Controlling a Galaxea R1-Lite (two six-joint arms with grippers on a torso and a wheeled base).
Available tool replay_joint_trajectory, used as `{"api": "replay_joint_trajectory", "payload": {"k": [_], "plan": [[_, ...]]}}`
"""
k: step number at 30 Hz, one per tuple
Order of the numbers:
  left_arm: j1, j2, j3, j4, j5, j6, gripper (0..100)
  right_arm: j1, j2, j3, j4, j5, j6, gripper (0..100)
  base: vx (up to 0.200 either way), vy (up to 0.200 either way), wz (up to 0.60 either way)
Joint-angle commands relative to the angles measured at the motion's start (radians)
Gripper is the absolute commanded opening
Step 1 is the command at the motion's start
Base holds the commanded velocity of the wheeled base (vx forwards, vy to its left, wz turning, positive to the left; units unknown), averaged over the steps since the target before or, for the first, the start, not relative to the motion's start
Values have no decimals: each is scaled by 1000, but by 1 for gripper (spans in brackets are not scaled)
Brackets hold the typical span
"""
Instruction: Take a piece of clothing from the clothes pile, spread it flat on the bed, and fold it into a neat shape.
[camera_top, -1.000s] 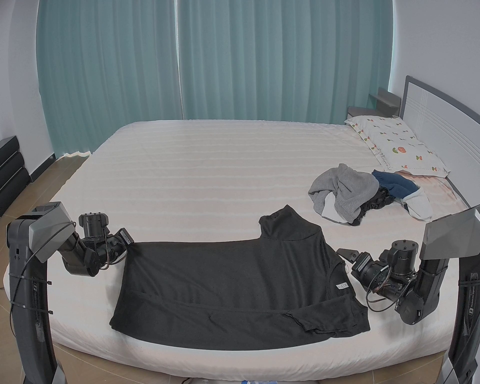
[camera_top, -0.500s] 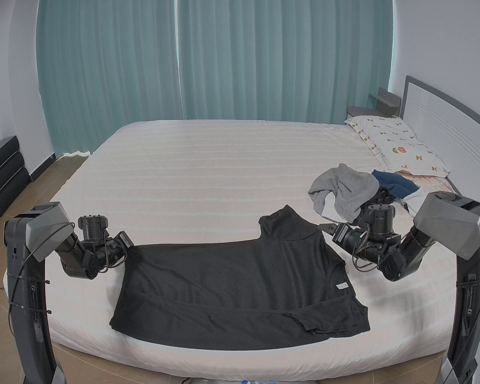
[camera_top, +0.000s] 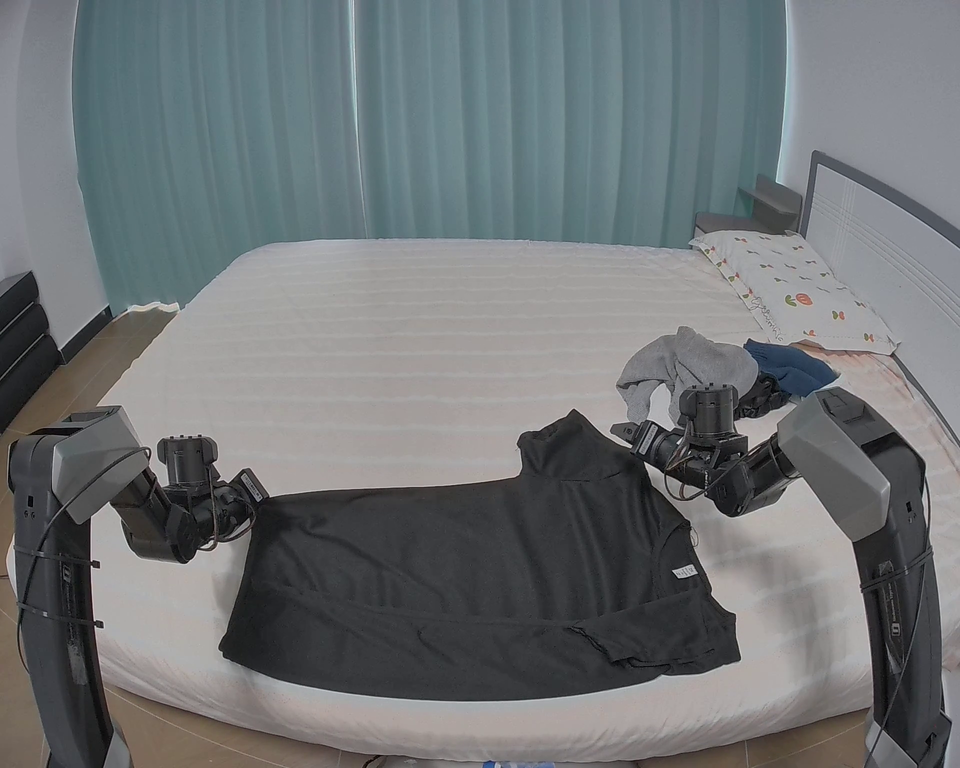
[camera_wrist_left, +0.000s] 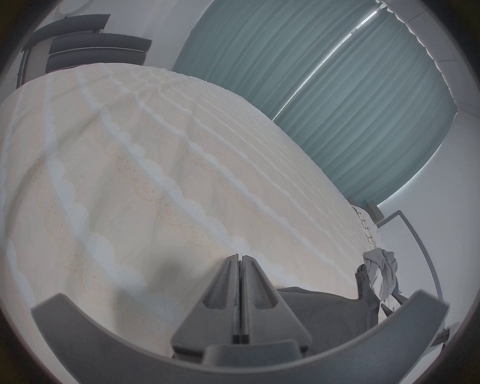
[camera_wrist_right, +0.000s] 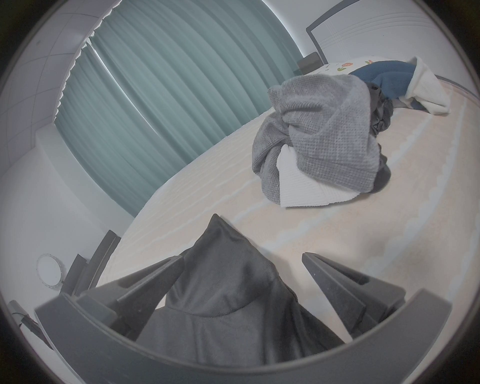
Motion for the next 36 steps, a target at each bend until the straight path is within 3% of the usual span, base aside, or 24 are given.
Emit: {"api": "replay_joint_trajectory", "payload": {"k": [1, 12, 13, 25, 29, 36], "plan": [[0, 0, 2, 0, 0, 0, 0, 3, 90, -90, 24, -7, -8, 100, 0, 0, 0], [0, 0, -8, 0, 0, 0, 0, 2, 115, -129, 34, -7, -1, 100, 0, 0, 0], [0, 0, -8, 0, 0, 0, 0, 2, 113, -129, 34, -7, -1, 0, 0, 0, 0], [1, -6, -12, 0, 1, 0, 0, -18, 44, -52, 17, -4, 20, 0, 0, 0, 0], [1, -12, -12, 0, 1, 0, 0, -23, 4, 14, -39, 10, 58, 0, 0, 0, 0], [7, -50, -9, -3, 12, 0, 0, -41, -40, 131, -260, 18, 78, 0, 0, 0, 0]]}}
